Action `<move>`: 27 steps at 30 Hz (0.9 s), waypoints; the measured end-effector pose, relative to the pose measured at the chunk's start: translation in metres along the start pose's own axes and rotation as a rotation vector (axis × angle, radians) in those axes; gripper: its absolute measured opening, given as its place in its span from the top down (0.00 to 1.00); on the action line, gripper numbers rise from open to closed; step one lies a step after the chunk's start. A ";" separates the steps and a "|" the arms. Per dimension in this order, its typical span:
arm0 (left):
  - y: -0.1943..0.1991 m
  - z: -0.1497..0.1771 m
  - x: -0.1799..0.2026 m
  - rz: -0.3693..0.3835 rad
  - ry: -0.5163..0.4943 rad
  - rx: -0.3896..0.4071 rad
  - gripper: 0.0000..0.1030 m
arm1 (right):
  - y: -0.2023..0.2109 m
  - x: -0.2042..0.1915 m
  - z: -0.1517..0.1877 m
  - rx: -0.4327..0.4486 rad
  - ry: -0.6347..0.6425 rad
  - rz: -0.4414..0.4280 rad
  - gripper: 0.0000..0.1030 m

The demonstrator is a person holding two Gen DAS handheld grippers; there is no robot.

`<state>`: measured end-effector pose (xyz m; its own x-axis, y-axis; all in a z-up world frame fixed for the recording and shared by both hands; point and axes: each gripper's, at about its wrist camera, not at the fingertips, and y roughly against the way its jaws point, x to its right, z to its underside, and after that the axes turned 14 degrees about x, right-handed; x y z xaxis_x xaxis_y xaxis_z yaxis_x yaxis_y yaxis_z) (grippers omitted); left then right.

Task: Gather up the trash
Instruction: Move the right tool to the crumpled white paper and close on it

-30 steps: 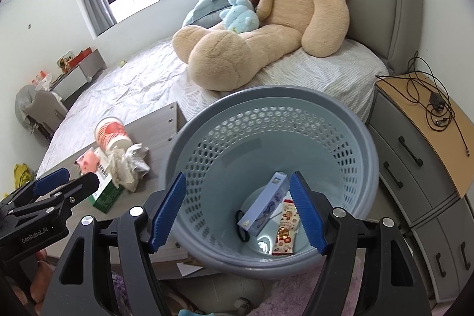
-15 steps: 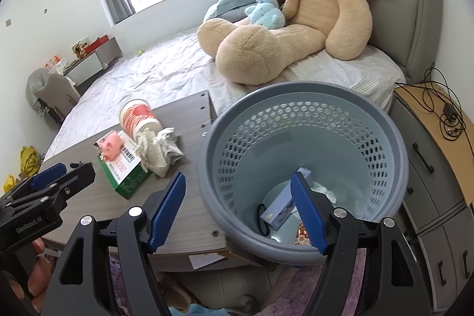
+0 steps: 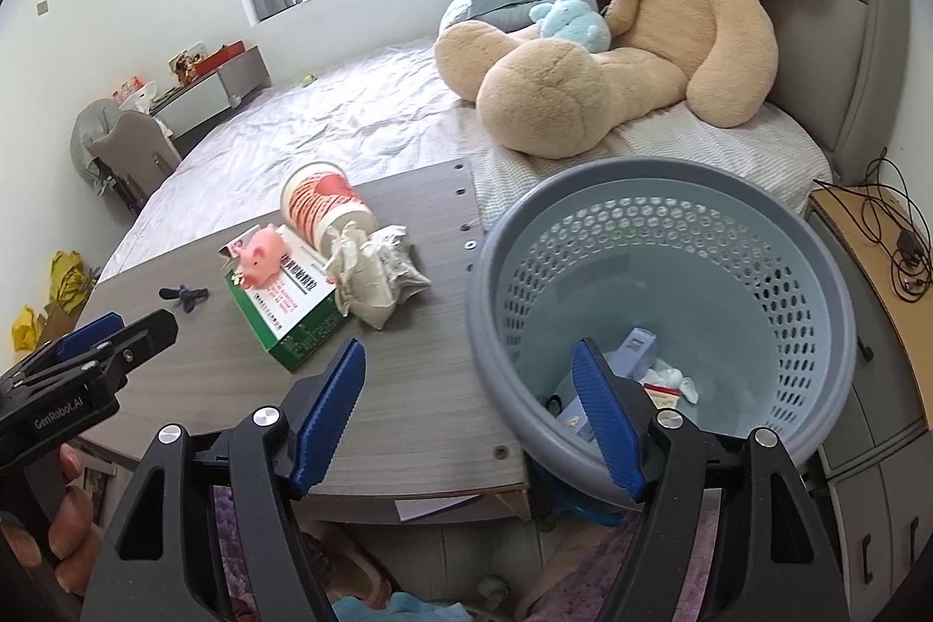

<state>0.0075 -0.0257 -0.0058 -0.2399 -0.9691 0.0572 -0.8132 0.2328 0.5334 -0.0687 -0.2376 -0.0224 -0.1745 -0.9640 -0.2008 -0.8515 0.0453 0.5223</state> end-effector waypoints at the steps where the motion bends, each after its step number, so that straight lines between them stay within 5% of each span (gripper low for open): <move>1: 0.000 0.001 -0.004 -0.008 0.003 -0.002 0.17 | -0.002 -0.002 0.001 -0.004 0.003 -0.003 0.32; 27: -0.039 0.008 -0.074 -0.139 0.097 -0.078 0.17 | -0.094 -0.051 -0.016 -0.098 0.077 -0.057 0.31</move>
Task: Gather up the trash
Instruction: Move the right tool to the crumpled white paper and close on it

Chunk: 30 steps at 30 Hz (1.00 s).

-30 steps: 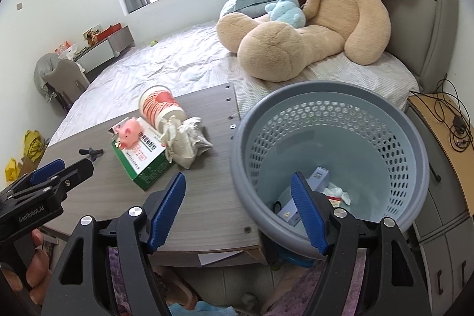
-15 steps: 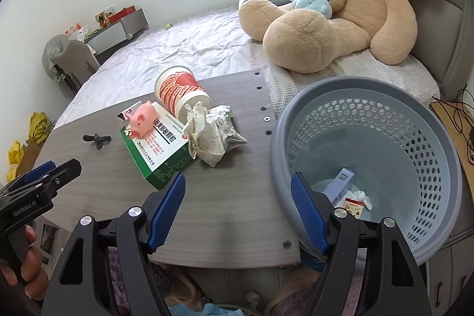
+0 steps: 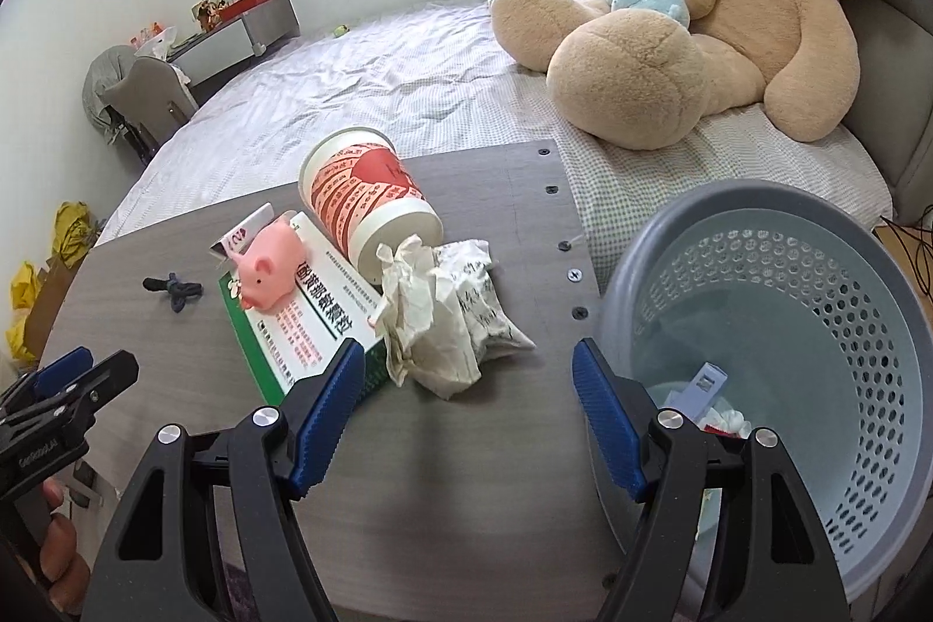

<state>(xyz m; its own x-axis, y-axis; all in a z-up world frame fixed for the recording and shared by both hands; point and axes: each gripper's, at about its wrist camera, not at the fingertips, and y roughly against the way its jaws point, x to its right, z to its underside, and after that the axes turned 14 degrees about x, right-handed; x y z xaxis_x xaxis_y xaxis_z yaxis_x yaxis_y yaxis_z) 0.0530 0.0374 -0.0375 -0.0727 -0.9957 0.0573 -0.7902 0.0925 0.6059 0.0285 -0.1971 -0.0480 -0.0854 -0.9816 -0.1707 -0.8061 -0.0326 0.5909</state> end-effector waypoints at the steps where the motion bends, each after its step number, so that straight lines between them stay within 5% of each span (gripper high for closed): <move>1: -0.001 -0.001 -0.001 0.000 0.002 -0.001 0.17 | -0.004 0.000 -0.002 -0.003 -0.003 -0.001 0.31; 18: -0.021 -0.007 -0.028 -0.059 0.049 -0.031 0.17 | -0.047 -0.003 -0.009 -0.092 -0.047 -0.062 0.32; 23: -0.023 -0.005 -0.031 -0.065 0.052 -0.036 0.17 | -0.047 -0.002 -0.011 -0.098 -0.063 -0.083 0.45; 30: -0.022 -0.004 -0.028 -0.058 0.042 -0.036 0.17 | -0.043 -0.001 -0.010 -0.100 -0.084 -0.114 0.51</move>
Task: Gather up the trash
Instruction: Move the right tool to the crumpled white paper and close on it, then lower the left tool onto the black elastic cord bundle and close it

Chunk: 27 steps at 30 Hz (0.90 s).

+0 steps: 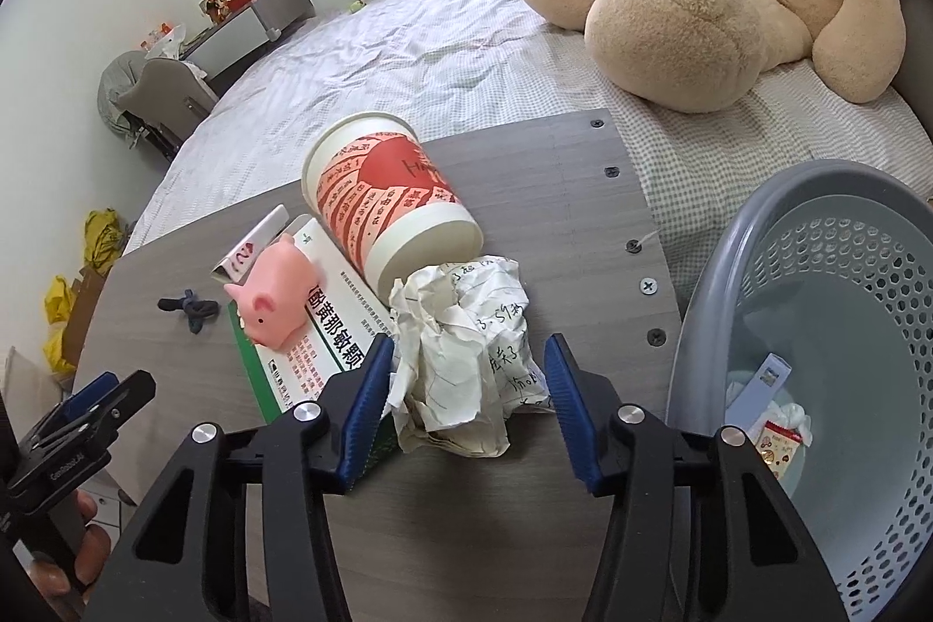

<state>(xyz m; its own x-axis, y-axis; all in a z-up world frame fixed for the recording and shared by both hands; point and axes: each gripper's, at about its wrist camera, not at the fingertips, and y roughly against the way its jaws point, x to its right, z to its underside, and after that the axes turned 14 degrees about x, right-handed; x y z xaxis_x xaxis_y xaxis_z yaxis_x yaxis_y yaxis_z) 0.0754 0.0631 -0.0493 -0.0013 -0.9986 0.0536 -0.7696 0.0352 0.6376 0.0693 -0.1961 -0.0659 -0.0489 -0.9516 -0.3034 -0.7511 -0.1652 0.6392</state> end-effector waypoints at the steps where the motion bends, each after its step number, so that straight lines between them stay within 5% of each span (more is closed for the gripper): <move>1: 0.001 0.000 0.000 0.000 0.000 0.001 0.17 | 0.001 -0.001 0.001 -0.003 -0.004 -0.009 0.51; 27: -0.004 -0.002 -0.012 -0.001 0.031 -0.015 0.17 | 0.022 -0.037 0.021 -0.011 -0.002 -0.133 0.53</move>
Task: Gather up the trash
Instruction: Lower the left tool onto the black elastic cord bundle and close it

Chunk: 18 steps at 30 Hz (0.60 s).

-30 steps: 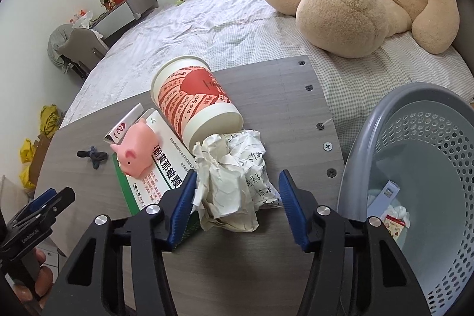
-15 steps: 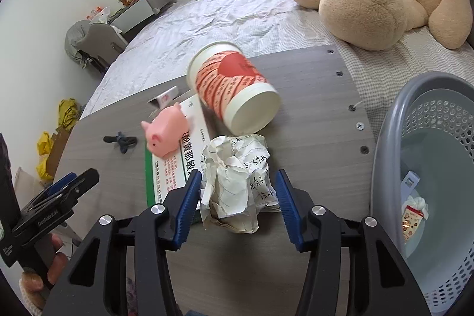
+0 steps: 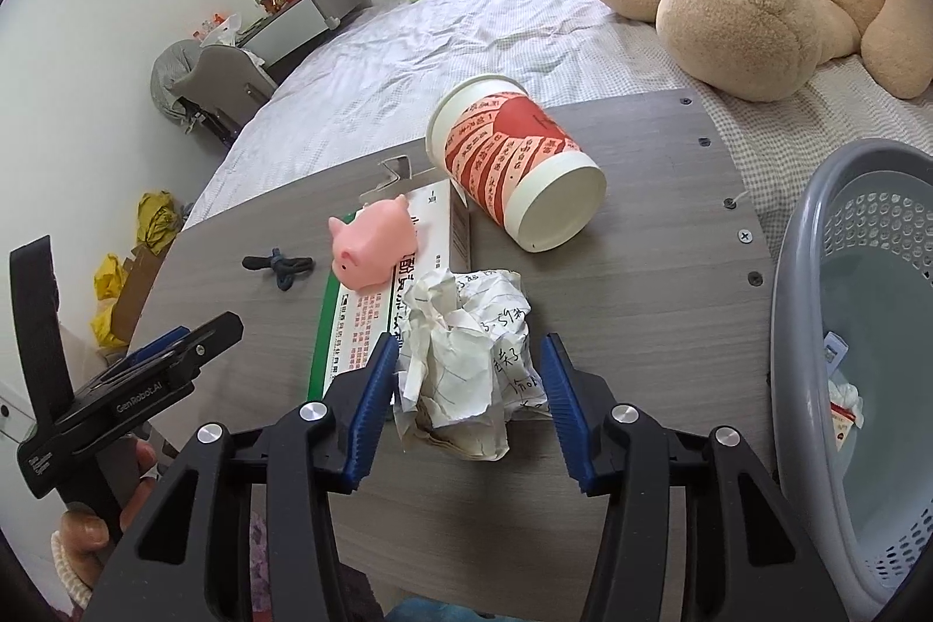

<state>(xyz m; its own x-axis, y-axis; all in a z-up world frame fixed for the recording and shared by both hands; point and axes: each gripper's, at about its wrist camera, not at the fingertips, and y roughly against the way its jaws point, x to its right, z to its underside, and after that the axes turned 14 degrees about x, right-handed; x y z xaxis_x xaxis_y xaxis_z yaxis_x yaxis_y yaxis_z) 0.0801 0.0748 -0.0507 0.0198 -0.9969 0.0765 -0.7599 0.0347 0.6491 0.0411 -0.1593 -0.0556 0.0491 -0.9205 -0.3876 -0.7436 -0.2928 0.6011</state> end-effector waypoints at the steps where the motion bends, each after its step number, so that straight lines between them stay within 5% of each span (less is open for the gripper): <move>1: -0.002 -0.001 0.000 -0.001 0.001 -0.002 0.17 | 0.001 0.001 -0.001 0.005 0.000 0.003 0.53; 18: -0.053 -0.016 -0.011 -0.021 0.041 -0.012 0.17 | 0.021 0.023 -0.005 0.040 -0.047 0.057 0.53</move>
<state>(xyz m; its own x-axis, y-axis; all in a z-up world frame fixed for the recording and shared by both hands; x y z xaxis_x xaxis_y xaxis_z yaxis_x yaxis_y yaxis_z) 0.1304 0.0854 -0.0735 0.0629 -0.9936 0.0936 -0.7509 0.0146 0.6603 0.0303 -0.1879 -0.0481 -0.0243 -0.9219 -0.3867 -0.7707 -0.2291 0.5946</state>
